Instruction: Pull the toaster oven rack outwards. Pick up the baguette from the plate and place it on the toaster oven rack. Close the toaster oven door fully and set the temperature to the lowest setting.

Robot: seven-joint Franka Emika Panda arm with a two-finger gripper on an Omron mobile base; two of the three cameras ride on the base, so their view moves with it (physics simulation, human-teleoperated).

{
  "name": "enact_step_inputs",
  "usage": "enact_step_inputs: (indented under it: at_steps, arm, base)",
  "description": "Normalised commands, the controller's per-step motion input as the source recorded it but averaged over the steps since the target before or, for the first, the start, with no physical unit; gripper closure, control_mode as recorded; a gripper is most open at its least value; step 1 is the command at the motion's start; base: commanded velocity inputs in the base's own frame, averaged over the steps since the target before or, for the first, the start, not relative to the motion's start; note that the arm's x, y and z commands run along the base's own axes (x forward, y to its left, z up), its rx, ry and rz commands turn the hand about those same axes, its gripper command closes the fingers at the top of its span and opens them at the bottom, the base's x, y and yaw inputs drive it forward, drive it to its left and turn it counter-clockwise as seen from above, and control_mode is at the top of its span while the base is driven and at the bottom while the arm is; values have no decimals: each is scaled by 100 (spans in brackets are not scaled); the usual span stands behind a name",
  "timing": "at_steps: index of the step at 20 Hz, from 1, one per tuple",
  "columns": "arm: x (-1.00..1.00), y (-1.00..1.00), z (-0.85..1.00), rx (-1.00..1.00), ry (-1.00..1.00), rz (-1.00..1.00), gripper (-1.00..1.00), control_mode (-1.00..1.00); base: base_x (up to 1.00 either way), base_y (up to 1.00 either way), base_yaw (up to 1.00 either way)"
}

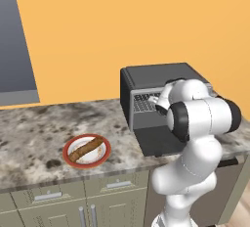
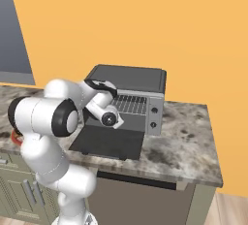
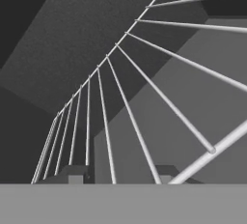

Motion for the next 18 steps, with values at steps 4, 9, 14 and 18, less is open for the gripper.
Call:
enact_step_inputs:
  at_steps: [4, 9, 14, 18]
  arm:
    - [-32, 0, 0, 0, 0, 0, 100, -100]
    - [-35, 0, 0, 0, 0, 0, 100, -100]
    - [-38, 0, 0, 0, 0, 0, 100, -100]
    - [-42, 0, 0, 0, 0, 0, 100, -100]
  base:
    - [0, 0, 0]
    - [0, 0, 0]
    - [0, 0, 0]
    - [0, 0, 0]
